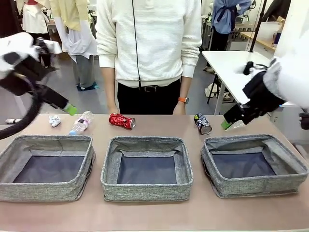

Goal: Sort the waste into the appropriate baskets.
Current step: Pick up the waste item pointed out by the person.

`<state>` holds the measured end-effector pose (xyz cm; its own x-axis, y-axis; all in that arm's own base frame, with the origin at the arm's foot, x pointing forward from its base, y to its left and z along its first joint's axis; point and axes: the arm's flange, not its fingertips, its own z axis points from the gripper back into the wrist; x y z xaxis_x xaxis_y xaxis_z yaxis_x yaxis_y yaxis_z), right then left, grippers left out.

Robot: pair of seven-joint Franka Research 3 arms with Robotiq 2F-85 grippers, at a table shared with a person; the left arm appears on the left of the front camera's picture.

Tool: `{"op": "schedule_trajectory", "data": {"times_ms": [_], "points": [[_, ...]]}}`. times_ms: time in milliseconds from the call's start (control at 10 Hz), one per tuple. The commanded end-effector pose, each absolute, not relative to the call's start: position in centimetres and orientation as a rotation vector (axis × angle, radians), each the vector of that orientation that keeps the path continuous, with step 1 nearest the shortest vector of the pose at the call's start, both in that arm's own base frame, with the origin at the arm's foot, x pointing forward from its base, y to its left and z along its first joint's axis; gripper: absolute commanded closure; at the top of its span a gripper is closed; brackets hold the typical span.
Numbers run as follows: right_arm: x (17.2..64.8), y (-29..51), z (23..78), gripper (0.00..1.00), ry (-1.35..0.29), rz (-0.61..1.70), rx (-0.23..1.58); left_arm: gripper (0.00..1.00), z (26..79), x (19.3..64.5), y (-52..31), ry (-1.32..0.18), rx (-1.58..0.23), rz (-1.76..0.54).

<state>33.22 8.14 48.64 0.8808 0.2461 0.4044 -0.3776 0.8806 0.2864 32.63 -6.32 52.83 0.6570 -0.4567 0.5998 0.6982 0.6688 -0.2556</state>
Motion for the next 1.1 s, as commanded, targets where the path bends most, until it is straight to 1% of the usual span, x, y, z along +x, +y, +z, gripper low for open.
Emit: {"op": "schedule_trajectory", "data": {"times_ms": [0,100,200,400,500,600,700,1000], "points": [[30.2,1.1,50.0,0.0,-0.284,-0.001,0.806,0.0,51.1,33.5,2.8,-0.37,-0.858,-0.543],[28.9,-1.9,49.9,0.0,-0.326,0.0,0.981,0.0,48.7,33.4,5.9,-0.363,-0.957,-0.472],[27.5,-6.3,49.4,0.0,-0.405,-0.053,1.131,0.0,45.8,33.1,8.6,-0.381,-1.066,-0.345],[26.5,-12.6,47.0,0.0,-0.503,-0.192,1.292,0.0,41.8,31.2,13.8,-0.508,-1.232,-0.148],[26.9,-14.0,45.5,0.0,-0.513,-0.276,1.305,0.0,40.4,30.4,15.4,-0.568,-1.294,-0.028],[27.4,-14.0,44.2,0.0,-0.572,-0.398,1.222,0.0,40.1,29.8,15.4,-0.643,-1.278,0.118],[26.1,-15.1,48.8,0.0,-0.463,-0.214,1.223,0.0,41.1,29.9,16.0,-0.49,-1.236,-0.101],[26.1,-15.1,48.8,0.0,-0.463,-0.214,1.223,0.0,41.1,29.9,16.0,-0.49,-1.236,-0.101]]}}
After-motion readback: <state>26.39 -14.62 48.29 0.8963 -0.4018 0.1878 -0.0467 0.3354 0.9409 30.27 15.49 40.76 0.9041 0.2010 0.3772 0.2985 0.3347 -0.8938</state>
